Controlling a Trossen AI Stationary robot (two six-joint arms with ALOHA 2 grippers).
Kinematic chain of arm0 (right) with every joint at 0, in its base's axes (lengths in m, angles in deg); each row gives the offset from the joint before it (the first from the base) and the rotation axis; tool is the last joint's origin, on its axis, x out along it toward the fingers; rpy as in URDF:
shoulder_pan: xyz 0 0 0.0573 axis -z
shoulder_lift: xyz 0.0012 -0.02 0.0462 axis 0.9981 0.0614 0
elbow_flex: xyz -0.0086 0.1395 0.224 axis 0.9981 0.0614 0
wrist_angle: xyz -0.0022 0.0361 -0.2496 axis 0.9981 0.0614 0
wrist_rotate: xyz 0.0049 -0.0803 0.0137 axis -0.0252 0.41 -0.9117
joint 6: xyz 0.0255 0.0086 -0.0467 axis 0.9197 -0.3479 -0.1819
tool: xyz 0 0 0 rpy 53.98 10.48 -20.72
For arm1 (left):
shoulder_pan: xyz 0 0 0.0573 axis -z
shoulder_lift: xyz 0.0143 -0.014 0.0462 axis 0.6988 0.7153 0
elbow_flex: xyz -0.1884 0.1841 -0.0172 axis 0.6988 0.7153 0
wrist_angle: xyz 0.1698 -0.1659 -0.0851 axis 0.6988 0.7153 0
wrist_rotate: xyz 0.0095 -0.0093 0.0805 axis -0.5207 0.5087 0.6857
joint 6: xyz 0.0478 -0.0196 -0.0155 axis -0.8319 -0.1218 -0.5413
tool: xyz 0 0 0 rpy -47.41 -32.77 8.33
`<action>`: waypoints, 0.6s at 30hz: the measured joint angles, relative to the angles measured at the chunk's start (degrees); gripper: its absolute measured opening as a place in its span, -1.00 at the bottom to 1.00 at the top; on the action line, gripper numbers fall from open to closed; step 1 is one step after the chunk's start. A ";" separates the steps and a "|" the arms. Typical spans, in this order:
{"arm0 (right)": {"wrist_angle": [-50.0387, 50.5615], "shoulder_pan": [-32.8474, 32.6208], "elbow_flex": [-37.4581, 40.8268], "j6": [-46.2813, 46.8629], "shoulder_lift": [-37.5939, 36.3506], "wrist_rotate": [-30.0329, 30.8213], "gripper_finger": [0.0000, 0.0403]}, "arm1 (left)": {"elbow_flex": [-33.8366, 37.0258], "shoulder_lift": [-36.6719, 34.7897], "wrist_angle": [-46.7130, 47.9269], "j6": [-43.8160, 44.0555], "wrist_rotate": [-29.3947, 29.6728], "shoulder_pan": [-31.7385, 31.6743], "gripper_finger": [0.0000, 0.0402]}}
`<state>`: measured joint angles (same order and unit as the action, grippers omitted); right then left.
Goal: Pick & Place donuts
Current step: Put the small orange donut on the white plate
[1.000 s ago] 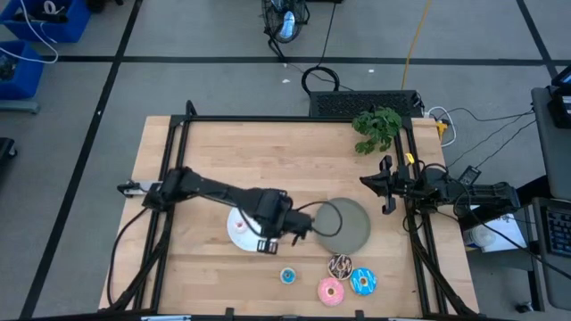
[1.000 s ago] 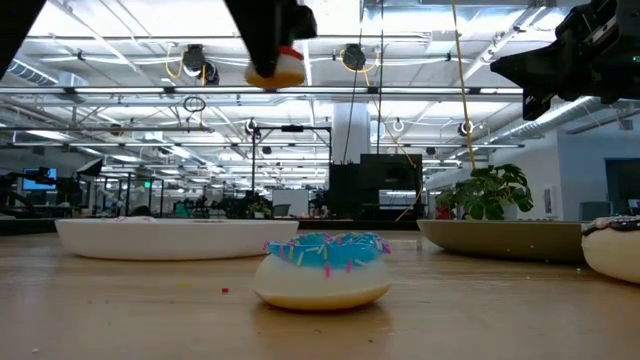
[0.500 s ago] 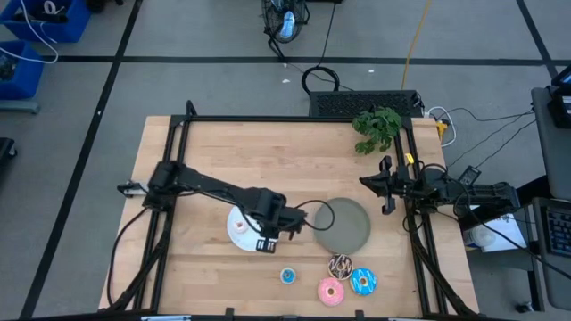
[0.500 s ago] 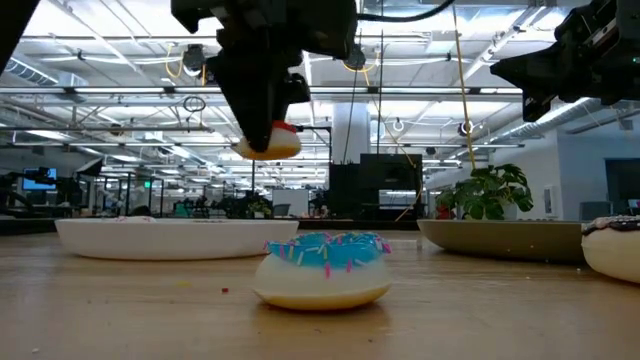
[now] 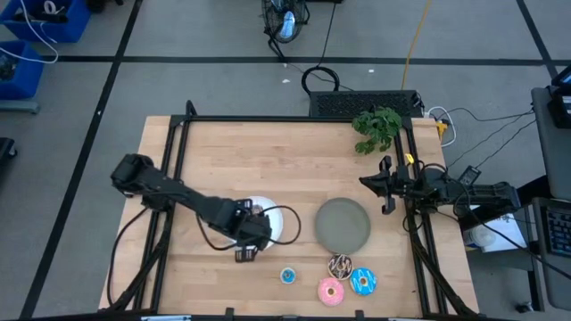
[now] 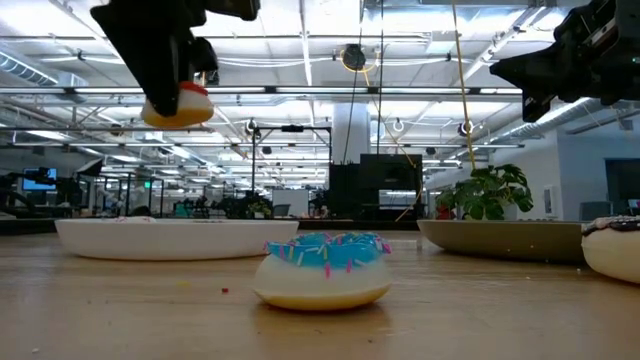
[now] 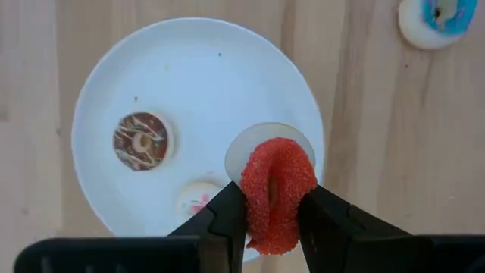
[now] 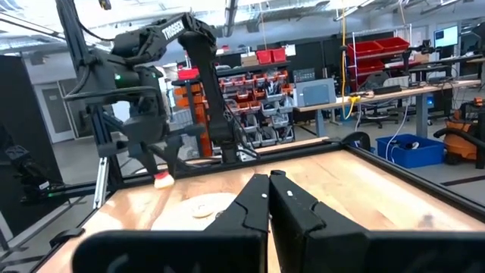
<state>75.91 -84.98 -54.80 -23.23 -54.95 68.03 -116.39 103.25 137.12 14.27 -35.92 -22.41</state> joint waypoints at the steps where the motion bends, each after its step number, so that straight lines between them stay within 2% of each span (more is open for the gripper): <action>1: -0.15 0.01 -0.01 -0.01 0.09 0.04 -1.00 | 0.19 -0.20 -0.56 0.84 0.05 0.29 -0.48; 6: -0.16 0.01 0.00 -0.04 0.11 0.08 -1.00 | 0.23 0.15 -3.79 1.23 0.49 1.11 -0.48; 18: -0.16 0.01 0.00 -0.45 0.11 0.10 -1.00 | 0.23 1.38 -3.63 0.70 2.98 -0.03 -0.48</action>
<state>75.75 -84.96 -54.80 -23.68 -54.84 68.13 -116.16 104.64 133.48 14.97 -32.94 -22.44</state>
